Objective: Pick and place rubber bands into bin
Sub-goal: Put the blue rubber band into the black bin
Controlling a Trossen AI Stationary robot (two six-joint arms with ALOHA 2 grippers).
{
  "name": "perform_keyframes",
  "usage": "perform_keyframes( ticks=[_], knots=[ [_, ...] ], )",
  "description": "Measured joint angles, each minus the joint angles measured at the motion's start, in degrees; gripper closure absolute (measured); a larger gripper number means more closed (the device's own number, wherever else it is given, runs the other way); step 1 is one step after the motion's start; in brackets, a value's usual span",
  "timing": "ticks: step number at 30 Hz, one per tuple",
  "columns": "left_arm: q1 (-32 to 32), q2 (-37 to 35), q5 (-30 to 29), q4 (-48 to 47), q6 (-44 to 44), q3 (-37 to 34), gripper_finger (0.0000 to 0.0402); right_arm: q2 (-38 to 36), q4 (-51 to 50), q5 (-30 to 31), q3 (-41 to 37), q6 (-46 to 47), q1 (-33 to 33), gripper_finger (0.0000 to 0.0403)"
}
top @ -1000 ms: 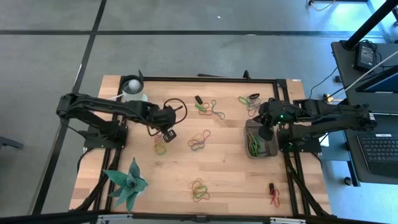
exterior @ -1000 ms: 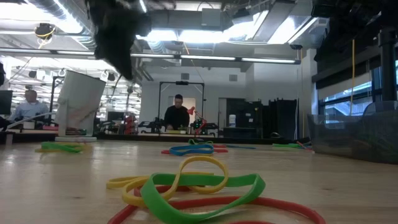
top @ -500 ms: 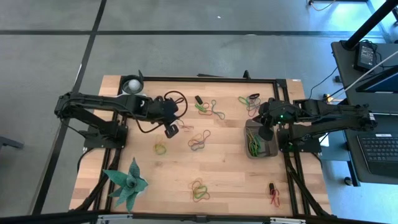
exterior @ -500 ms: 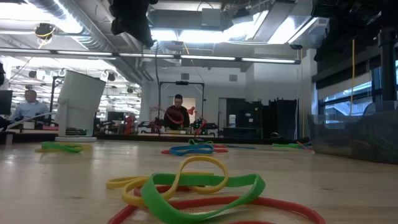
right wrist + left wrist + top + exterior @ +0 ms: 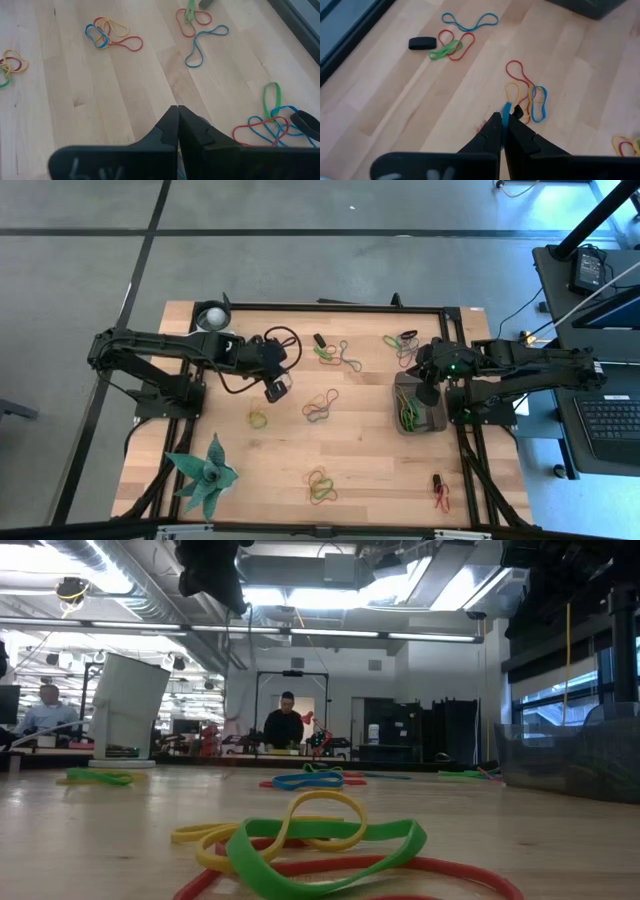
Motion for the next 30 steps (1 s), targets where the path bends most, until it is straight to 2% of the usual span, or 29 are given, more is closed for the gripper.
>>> perform_keyframes(
  ticks=[10,17,24,30],
  knots=[
    [-0.02,-2.77,0.18,-0.04,0.53,0.98,0.0398,0.16,0.65,-0.04,-0.04,2.74,0.0,0.0393],
    [0.0,-5.07,-0.76,0.05,9.37,5.92,0.0398,1.77,13.07,-0.12,-3.97,6.54,0.0,0.0393],
    [0.6,-7.09,-0.79,-0.17,17.39,7.91,0.0398,6.91,21.96,-0.56,-5.92,12.24,0.02,0.0393],
    [1.03,-8.8,-0.99,-8.79,18.55,7.94,0.0398,11.73,27.43,-0.7,-5.95,15.3,0.02,0.0393]
  ],
)
